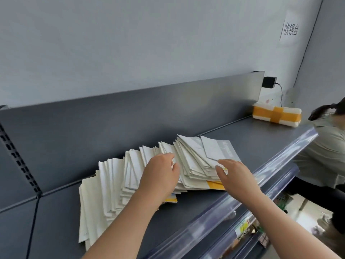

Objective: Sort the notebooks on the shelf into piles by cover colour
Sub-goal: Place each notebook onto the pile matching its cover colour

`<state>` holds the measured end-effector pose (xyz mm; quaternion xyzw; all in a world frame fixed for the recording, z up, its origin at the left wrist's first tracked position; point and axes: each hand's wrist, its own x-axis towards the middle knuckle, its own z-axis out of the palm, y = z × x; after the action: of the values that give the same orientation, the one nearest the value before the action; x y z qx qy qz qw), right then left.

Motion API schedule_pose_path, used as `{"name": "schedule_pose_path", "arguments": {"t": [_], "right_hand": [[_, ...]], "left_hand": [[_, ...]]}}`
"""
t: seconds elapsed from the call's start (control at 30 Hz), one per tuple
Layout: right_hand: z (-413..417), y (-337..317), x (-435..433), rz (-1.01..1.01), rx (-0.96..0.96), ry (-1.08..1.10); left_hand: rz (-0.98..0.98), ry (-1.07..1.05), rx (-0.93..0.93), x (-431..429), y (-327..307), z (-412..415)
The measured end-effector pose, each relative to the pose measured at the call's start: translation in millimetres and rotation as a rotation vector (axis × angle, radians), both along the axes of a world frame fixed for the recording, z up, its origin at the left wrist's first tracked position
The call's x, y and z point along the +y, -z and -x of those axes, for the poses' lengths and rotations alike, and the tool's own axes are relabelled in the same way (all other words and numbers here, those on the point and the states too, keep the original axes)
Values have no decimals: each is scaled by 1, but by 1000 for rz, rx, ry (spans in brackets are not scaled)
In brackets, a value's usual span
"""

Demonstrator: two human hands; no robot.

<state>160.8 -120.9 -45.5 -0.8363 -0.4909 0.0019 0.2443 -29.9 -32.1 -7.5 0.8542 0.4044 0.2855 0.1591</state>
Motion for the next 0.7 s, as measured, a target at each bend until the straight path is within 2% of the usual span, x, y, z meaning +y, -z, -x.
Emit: {"name": "schedule_pose_path", "arguments": {"t": [0.23,0.33,0.5,0.7], "right_hand": [[-82,19,55,120,69,-79],[-108,29,68,144,99,-181],[-121,37,68,43,154,-366],[-127,41,71,-40,146,-646]], "left_hand": [[46,-105,36,25,11,-76],[67,-194,78,36,19,-105],[143,-341,109,46,27,-130],[194,-423,-49,46,26,-136]]}}
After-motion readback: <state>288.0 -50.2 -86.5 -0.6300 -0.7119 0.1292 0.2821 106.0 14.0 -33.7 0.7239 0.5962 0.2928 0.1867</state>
